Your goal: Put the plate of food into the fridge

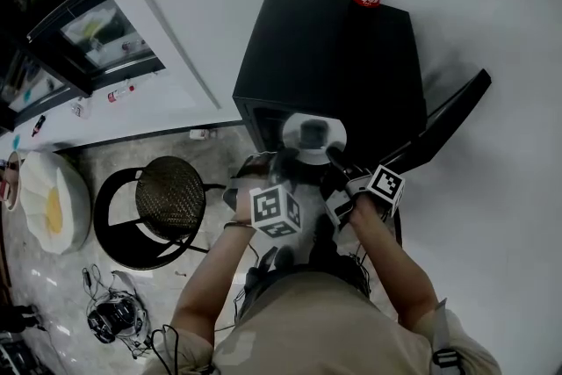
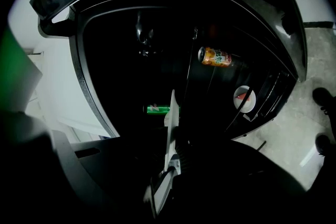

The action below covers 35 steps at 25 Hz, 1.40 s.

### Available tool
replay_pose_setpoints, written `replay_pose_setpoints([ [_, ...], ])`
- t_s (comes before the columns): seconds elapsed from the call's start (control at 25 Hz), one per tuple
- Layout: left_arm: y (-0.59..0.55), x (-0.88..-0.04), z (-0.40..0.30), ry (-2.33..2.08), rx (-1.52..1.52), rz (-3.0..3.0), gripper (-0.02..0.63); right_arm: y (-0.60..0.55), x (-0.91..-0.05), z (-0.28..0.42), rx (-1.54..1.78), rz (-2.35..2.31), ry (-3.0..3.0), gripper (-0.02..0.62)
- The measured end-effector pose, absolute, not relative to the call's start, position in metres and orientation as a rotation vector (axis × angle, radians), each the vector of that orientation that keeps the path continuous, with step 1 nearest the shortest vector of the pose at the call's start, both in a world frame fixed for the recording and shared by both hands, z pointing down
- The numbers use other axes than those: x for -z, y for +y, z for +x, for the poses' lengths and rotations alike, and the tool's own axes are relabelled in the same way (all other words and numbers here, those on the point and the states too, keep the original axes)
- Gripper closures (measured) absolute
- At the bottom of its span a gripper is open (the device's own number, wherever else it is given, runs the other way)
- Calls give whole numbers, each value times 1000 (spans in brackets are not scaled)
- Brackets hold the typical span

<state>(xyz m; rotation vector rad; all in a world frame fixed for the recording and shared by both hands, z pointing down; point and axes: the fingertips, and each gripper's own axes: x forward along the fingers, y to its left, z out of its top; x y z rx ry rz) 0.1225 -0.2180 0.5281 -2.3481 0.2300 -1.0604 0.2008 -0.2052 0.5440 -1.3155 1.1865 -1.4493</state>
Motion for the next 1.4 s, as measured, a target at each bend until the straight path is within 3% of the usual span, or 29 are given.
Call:
replay_pose_setpoints([
  [1.4, -235, -551, 144, 181, 1067, -2327, 511, -216, -557, 175, 1572, -1264, 1353, 555],
])
